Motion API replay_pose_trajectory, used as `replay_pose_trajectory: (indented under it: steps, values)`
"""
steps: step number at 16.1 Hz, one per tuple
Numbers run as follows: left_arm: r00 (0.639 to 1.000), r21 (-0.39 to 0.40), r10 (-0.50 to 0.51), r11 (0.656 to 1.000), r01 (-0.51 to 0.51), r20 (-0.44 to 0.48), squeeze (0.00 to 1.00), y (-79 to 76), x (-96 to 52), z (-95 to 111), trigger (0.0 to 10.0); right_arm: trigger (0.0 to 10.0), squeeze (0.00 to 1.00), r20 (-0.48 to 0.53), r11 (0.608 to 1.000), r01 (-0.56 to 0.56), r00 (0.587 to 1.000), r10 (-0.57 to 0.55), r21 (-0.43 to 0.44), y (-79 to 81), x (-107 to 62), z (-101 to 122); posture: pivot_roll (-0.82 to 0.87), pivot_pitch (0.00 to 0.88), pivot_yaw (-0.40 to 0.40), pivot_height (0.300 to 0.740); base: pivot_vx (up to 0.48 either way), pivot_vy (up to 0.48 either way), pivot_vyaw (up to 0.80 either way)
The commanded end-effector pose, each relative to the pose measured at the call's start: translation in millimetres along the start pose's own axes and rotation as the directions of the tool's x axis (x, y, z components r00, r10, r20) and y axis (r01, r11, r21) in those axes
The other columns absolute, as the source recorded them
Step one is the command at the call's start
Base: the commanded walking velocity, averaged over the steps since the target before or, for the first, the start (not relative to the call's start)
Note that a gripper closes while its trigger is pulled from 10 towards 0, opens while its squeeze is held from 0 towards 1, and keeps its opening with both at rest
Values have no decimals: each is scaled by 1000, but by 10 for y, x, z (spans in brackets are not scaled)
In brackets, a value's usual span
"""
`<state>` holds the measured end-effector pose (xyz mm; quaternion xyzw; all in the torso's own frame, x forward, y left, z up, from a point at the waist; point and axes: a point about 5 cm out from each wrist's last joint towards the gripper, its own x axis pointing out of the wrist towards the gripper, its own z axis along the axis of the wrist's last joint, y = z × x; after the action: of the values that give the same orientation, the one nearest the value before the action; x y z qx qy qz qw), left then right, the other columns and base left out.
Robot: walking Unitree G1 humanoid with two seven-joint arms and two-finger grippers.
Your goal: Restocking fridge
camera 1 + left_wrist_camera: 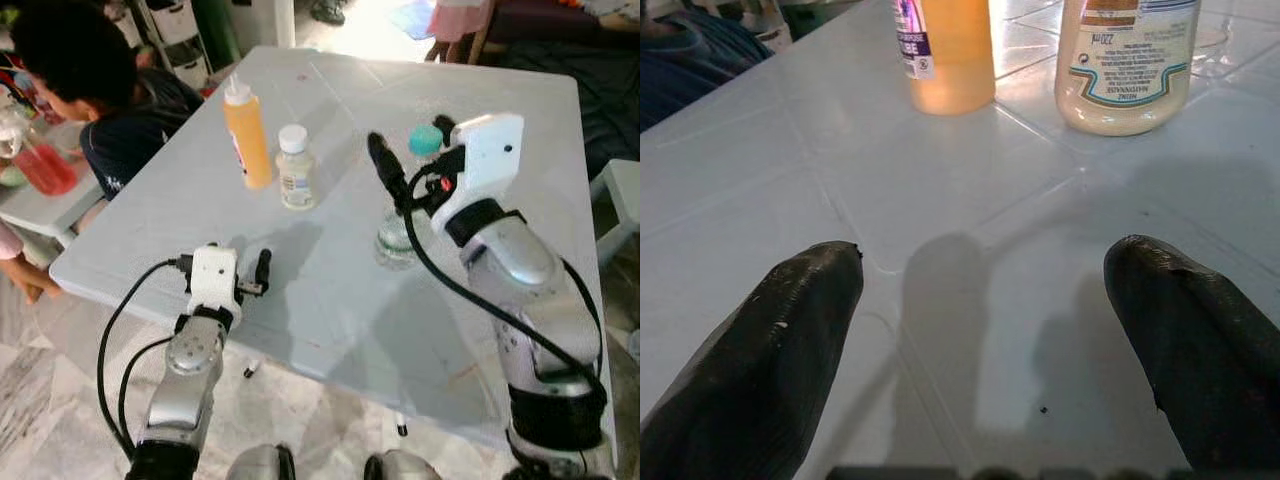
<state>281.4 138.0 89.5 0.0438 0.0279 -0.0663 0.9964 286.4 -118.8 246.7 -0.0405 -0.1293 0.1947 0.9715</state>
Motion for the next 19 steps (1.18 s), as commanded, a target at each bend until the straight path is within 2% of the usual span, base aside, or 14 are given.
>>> replay_pose_trajectory:
  steps: [1, 6, 15, 16, 17, 18, 19]
  values:
    - [1000, 13, 7, 1000, -7, -8, 0, 27, -1, -16, 10000, 10000, 0, 35, 999, -33, 999, 33, 2, 112, -53, 51, -75, 100, 96, 740, 0, 0, 0]
    - [1000, 14, -4, 1000, 4, -10, 0, 10, 29, -15, 10000, 10000, 0, 37, 1000, -28, 999, 27, 15, 190, -197, 45, -92, 108, 101, 740, 0, 0, 0]
    - [1000, 7, -12, 1000, 12, -11, 0, -24, 65, -27, 10000, 10000, 0, 63, 999, 42, 997, -40, -29, 112, -175, 116, -98, 100, 103, 740, 0, 0, 0]
    - [1000, 8, -13, 1000, 13, -11, 0, -23, 65, -29, 10000, 3804, 0, 68, 999, 44, 997, -42, -26, 116, -170, 134, -98, 100, 106, 740, 0, 0, 0]
    - [1000, 9, -14, 1000, 14, -11, 0, -21, 65, -29, 10000, 2235, 0, 72, 999, 45, 996, -43, -25, 121, -167, 148, -99, 101, 107, 740, 0, 0, 0]
    - [1000, 10, -15, 1000, 15, -12, 0, -19, 66, -30, 10000, 0, 0, 75, 999, 47, 996, -45, -24, 123, -166, 160, -101, 101, 109, 740, 0, 0, 0]
    - [1000, 11, -16, 1000, 16, -12, 0, -19, 65, -30, 10000, 0, 0, 73, 999, 48, 996, -46, -24, 124, -168, 159, -101, 102, 109, 740, 0, 0, 0]
